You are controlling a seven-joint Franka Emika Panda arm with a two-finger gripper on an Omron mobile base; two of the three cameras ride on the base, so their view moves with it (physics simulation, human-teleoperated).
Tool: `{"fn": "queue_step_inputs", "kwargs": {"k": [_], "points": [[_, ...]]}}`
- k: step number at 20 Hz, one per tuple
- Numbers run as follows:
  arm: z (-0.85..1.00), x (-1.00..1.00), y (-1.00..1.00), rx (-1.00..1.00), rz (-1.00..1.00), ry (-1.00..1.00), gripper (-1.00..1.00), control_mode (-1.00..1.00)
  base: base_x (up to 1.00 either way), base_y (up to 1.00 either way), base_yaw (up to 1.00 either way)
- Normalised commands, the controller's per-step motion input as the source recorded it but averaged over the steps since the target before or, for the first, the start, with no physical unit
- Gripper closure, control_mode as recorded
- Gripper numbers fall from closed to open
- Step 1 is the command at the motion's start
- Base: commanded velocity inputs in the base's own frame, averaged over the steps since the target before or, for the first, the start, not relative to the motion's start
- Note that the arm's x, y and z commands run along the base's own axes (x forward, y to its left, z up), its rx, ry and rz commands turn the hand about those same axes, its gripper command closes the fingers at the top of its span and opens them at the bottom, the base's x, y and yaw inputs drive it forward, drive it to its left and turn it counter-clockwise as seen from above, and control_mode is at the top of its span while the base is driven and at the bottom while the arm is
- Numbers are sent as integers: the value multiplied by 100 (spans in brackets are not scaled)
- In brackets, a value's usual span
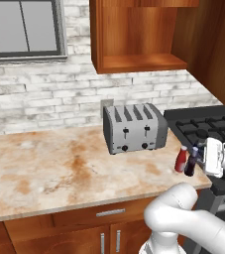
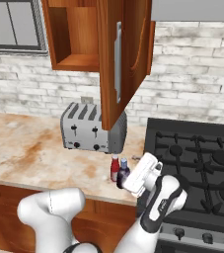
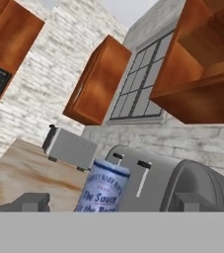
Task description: Take 2 condiments from the cabinet and move them on the counter near the stove.Make sure the condiments are lined up with each other, next to each other.
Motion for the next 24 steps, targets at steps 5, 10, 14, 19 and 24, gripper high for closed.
{"fn": "queue_step_inputs", "kwargs": {"k": [5,10,14,19,24], "points": [[6,-28,-28,0,0,3,-100,-100,0,0,0],[15,-55,-29,0,-8,18,-100,-100,0,0,0],[22,-67,-35,0,-15,25,-100,-100,0,0,0],[31,-60,-28,0,-20,37,-100,-100,0,0,0],[23,-49,-15,0,-25,38,-100,-100,0,0,0]]}}
